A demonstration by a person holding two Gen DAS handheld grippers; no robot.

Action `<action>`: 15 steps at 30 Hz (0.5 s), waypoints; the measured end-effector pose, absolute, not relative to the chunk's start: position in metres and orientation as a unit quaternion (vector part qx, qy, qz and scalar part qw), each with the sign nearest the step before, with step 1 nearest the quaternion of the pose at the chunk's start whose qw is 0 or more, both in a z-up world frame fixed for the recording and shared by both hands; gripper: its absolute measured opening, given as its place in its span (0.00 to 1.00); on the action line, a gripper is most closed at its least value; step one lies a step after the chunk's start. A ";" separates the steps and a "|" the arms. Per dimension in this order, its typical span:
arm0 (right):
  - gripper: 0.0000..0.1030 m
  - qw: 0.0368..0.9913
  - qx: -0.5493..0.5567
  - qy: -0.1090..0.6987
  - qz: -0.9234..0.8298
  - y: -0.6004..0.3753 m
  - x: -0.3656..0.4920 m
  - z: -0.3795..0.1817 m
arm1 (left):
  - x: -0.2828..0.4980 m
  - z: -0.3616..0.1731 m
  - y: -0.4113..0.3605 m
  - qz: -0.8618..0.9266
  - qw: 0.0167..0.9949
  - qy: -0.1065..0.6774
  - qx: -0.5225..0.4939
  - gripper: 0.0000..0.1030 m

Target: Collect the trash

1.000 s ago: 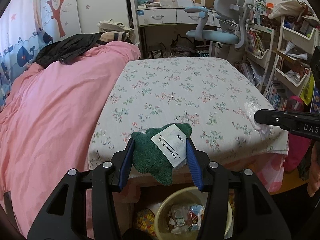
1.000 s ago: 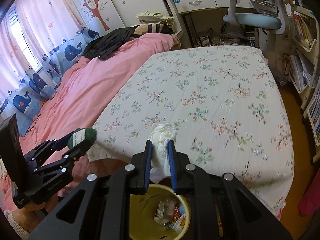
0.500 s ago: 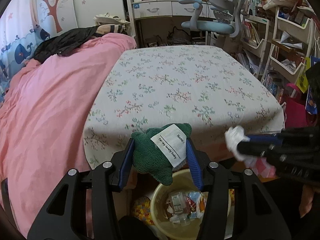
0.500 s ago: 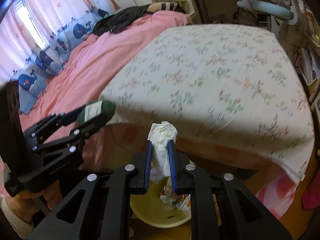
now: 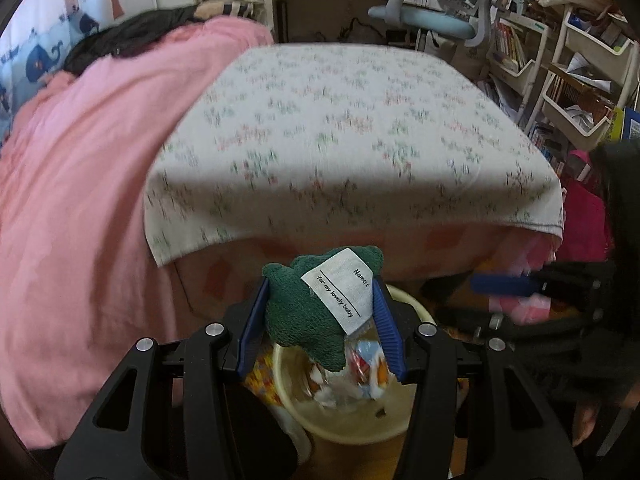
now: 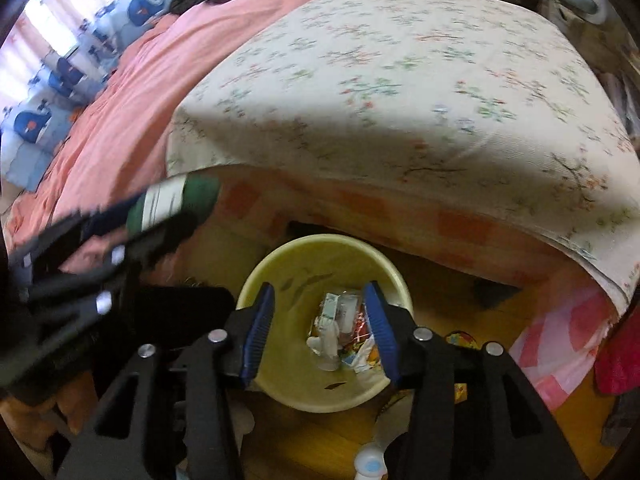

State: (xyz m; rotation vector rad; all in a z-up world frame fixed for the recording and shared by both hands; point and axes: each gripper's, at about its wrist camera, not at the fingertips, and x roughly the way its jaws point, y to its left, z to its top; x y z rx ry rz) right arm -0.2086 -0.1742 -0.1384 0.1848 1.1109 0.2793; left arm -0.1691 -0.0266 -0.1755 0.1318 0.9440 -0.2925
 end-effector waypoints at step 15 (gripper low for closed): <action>0.83 0.922 0.111 0.371 0.013 -0.215 -0.212 -0.074 | -0.167 -0.167 -0.019 -0.117 0.881 0.456 0.042 0.67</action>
